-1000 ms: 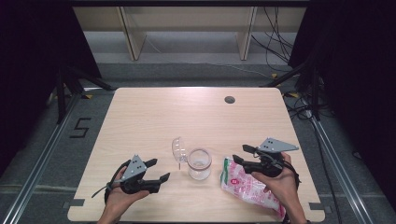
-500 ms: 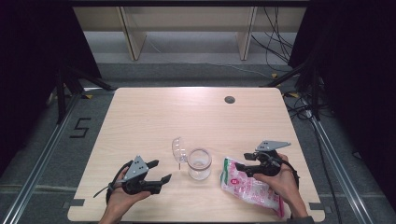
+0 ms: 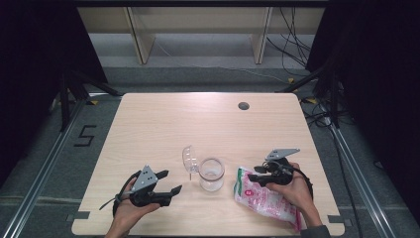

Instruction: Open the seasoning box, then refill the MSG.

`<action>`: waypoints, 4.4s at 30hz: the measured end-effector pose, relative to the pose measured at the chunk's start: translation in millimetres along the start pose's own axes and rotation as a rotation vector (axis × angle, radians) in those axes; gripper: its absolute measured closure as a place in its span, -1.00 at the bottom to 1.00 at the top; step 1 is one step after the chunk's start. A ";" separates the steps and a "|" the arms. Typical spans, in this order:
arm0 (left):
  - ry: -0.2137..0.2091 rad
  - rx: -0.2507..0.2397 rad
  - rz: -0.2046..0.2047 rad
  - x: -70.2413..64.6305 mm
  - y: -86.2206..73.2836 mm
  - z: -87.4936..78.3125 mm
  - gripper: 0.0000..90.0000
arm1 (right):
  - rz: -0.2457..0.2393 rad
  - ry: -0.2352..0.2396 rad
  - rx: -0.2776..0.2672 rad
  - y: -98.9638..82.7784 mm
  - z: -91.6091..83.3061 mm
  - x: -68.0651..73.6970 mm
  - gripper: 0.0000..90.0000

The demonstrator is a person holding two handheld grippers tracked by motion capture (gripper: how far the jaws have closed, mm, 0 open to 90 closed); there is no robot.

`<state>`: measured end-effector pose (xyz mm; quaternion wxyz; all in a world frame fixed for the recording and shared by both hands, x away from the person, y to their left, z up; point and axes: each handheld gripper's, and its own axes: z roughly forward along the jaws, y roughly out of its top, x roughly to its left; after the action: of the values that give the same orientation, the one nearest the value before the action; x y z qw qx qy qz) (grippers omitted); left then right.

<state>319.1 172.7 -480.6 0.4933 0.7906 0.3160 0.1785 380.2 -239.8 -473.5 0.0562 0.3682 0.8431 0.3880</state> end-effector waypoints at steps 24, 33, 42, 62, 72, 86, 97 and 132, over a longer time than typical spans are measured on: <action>-0.009 0.002 -0.024 -4.9 -1.4 3.1 -0.36 | 0.096 -0.230 -0.090 -27.8 -44.0 -39.6 1.00; -0.007 0.004 -0.004 -2.9 -1.2 1.0 -0.36 | 0.191 -0.306 -0.143 -60.4 -81.5 -45.4 1.00; -0.009 -0.005 -0.034 -6.0 -1.1 1.6 -0.36 | 0.326 -0.371 -0.240 -101.6 -111.0 -37.4 1.00; -0.013 0.016 -0.019 -8.1 -1.2 5.0 -0.36 | 0.447 -0.235 -0.239 -116.2 -95.5 -38.9 -0.10; -0.024 0.020 -0.018 -10.3 -1.4 6.7 -0.36 | 0.473 -0.139 -0.217 -113.1 -82.7 -48.1 0.04; -0.025 0.029 0.018 -10.0 -1.1 8.2 -0.36 | 0.475 -0.144 -0.216 -111.2 -80.3 -56.8 0.85; -0.031 0.024 0.013 -9.2 -1.2 8.2 -0.36 | 0.389 -0.138 -0.239 -101.1 -81.0 -51.0 1.00; -0.064 0.041 0.025 -33.8 -0.1 9.9 -0.36 | 0.146 -0.179 -0.478 -50.7 -134.6 16.1 1.00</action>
<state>300.0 143.3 -484.2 0.4845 0.8096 0.2938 0.1529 288.0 -333.2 -412.5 0.1876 0.4372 0.6904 0.5449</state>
